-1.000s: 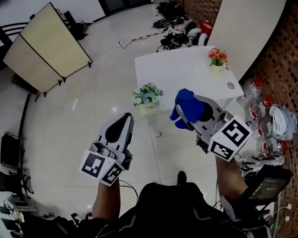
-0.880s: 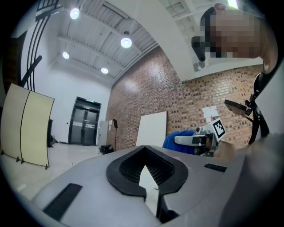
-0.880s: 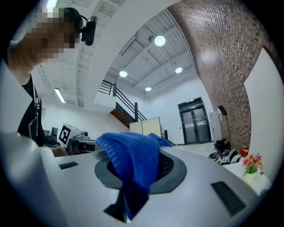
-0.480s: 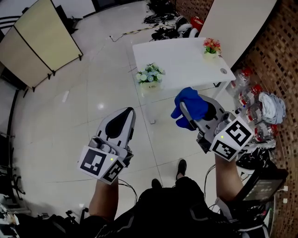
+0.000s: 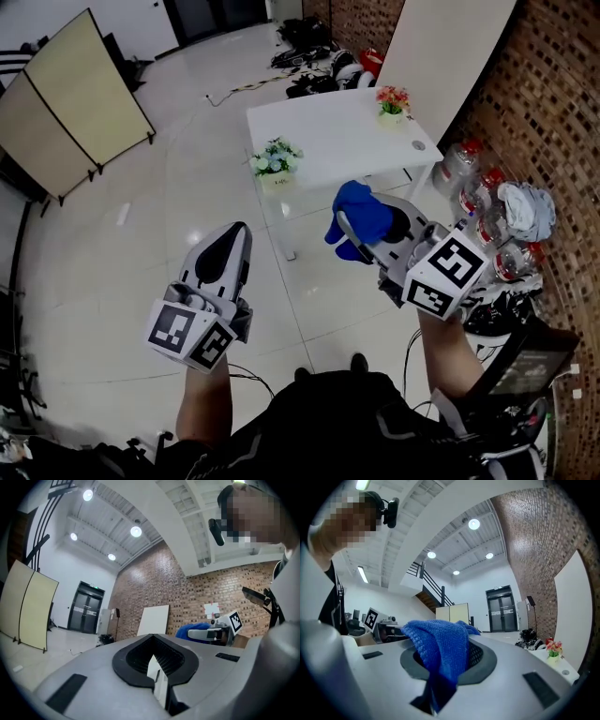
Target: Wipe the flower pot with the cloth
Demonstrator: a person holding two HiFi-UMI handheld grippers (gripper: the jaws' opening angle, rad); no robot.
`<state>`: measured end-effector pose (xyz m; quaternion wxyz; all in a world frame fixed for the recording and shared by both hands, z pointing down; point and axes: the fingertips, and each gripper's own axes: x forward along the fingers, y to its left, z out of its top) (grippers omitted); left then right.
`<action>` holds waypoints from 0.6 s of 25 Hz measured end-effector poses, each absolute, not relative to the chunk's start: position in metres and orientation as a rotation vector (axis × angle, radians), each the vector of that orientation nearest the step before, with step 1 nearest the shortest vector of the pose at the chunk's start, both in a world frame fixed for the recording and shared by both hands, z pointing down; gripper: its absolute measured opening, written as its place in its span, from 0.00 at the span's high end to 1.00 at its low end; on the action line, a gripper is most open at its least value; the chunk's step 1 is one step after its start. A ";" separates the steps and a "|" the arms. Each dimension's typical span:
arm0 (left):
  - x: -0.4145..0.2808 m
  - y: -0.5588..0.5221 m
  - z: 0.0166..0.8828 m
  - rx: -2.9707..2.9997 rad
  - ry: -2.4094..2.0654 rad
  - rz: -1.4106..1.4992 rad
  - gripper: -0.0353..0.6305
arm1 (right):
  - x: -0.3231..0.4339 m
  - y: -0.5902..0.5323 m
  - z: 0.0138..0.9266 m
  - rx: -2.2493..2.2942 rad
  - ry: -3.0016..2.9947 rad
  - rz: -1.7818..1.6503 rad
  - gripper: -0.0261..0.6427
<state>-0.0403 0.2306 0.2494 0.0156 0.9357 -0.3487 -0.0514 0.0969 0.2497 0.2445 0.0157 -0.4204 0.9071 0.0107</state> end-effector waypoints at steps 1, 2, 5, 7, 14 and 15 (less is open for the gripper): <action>-0.037 0.233 0.249 2.909 -1.087 -0.160 0.94 | 0.100 0.253 0.243 -1.311 2.823 0.038 0.84; -0.034 0.237 0.248 2.908 -1.084 -0.162 0.94 | 0.102 0.257 0.243 -1.311 2.822 0.035 0.84; -0.028 0.247 0.245 2.922 -1.066 -0.167 0.94 | 0.105 0.264 0.242 -1.293 2.824 0.033 0.84; -0.024 0.252 0.245 2.921 -1.078 -0.168 0.94 | 0.108 0.268 0.242 -1.287 2.821 0.034 0.84; -0.017 0.263 0.250 2.923 -1.109 -0.084 0.94 | 0.119 0.278 0.244 -1.310 2.812 0.009 0.84; -0.017 0.264 0.251 2.920 -1.115 -0.069 0.94 | 0.121 0.278 0.245 -1.316 2.807 0.000 0.84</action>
